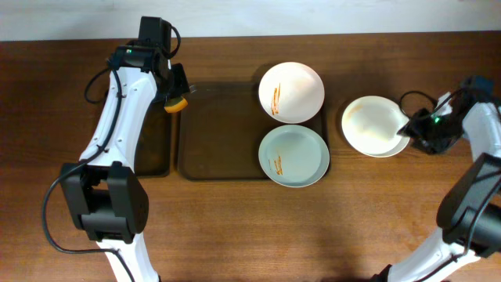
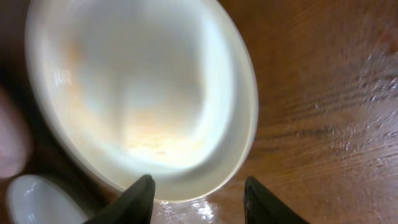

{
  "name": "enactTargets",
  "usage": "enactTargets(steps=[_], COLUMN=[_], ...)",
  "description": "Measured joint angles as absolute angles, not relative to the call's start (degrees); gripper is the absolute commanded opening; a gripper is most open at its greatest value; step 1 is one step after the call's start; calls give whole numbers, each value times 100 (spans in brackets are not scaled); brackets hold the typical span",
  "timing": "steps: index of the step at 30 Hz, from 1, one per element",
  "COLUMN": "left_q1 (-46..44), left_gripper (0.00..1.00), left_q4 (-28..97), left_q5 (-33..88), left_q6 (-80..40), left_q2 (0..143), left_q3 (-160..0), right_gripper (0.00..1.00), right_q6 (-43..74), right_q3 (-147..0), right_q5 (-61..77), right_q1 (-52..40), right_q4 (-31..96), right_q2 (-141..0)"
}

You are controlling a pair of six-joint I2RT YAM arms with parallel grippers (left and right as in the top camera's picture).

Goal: Clean dirty plates on tray and stack at the side
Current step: 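Grasp the next plate rim with the right gripper, bring sponge over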

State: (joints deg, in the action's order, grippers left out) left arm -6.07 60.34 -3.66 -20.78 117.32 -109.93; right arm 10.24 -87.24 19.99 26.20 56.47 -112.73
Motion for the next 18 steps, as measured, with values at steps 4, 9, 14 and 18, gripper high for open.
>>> enactTargets(steps=[4,9,14,18], left_q1=[-637,-847,-985,-996], left_gripper=[0,0,0,0], left_q4=[6062,6189,6187,6187], left_q5=[-246,-43,-36,-34], left_q6=[-1798,-1457,-1448,-1448], left_q2=[11732,11732,11732,11732], left_q3=[-10993,-10993,-10993,-10993], right_gripper=[52,42,38,35], right_q6=[746,716,1382,1570], right_q3=[-9279,-8635,-7614,-7175], right_q5=[2108,2158,1511,1393], right_q1=[1741,360,-454,-569], right_q4=[6567,6619,6077,5529], right_q2=[-10436,-10475,-10521,-10523])
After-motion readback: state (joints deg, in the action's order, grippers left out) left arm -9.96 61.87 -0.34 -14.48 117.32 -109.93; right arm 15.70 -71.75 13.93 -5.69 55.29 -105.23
